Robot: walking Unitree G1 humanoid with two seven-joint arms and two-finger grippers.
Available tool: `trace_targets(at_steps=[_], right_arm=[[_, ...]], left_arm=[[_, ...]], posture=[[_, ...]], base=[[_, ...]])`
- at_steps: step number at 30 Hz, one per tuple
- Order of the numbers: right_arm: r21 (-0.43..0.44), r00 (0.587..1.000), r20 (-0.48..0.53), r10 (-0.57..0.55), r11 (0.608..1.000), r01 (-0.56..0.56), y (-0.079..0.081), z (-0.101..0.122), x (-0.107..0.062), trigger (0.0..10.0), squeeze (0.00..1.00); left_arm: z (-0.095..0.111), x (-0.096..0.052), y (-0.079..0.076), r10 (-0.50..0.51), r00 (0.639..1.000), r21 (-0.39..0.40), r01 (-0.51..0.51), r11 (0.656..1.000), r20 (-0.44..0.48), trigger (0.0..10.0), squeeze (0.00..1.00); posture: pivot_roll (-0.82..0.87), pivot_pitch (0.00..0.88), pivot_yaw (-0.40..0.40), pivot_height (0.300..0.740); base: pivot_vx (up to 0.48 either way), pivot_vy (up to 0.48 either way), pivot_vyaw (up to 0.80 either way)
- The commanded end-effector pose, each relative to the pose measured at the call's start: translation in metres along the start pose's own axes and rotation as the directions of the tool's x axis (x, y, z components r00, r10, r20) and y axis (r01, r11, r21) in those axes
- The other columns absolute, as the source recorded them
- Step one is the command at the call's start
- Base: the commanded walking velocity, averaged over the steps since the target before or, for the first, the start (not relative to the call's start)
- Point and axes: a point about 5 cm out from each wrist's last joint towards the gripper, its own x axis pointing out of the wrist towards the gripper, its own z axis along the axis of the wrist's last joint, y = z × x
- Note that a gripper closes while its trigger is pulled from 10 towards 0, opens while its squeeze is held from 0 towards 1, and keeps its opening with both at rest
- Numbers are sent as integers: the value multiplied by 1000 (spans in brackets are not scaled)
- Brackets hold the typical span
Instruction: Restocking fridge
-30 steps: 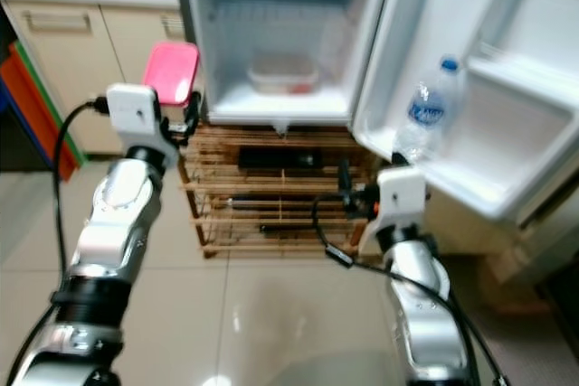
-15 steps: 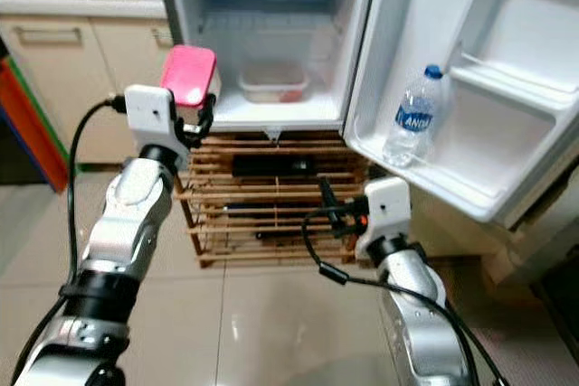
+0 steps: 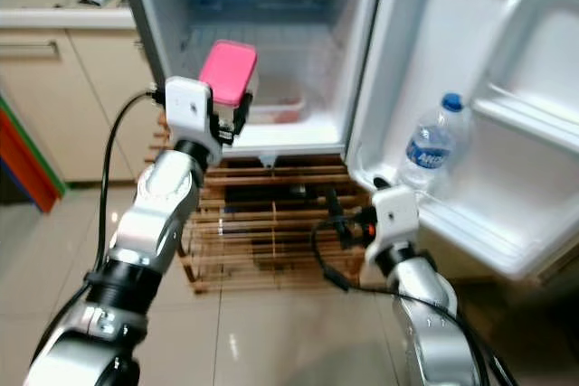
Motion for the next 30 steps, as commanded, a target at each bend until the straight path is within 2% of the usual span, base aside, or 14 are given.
trace_targets(at_steps=[1, 13, 18, 24, 30], right_arm=[[6, 1000, -4, 20, 1000, -20, 4, 0, 1, 10000, 0], [5, 998, -17, 54, 999, -54, 9, -4, -3, 10000, 0], [2, 998, -24, 66, 998, -66, 10, -5, -3, 10000, 0], [1, 996, -29, 79, 997, -79, 12, -5, -4, 10000, 0], [-14, 993, -24, 117, 993, -117, 19, 0, -10, 10000, 0]], left_arm=[[-5, 1, 3, 0, 1000, -5, 0, 1000, -27, 10000, 0], [-6, 2, -2, -24, 999, -19, 23, 1000, -26, 10000, 0], [-4, 2, -3, -10, 1000, 20, 10, 1000, -10, 10000, 0], [-6, 1, -5, -5, 1000, 26, 6, 1000, -23, 10000, 0], [-9, -3, -17, -28, 998, -6, 28, 1000, -50, 10000, 0]], posture=[[-74, 0, -7, 740], [-74, 0, -5, 740], [-74, 0, -7, 740], [-75, 0, -9, 740], [-88, 0, -8, 740]], base=[[480, 0, 0], [480, 0, 0], [473, 0, 0], [0, 0, 0], [0, 0, 0]])
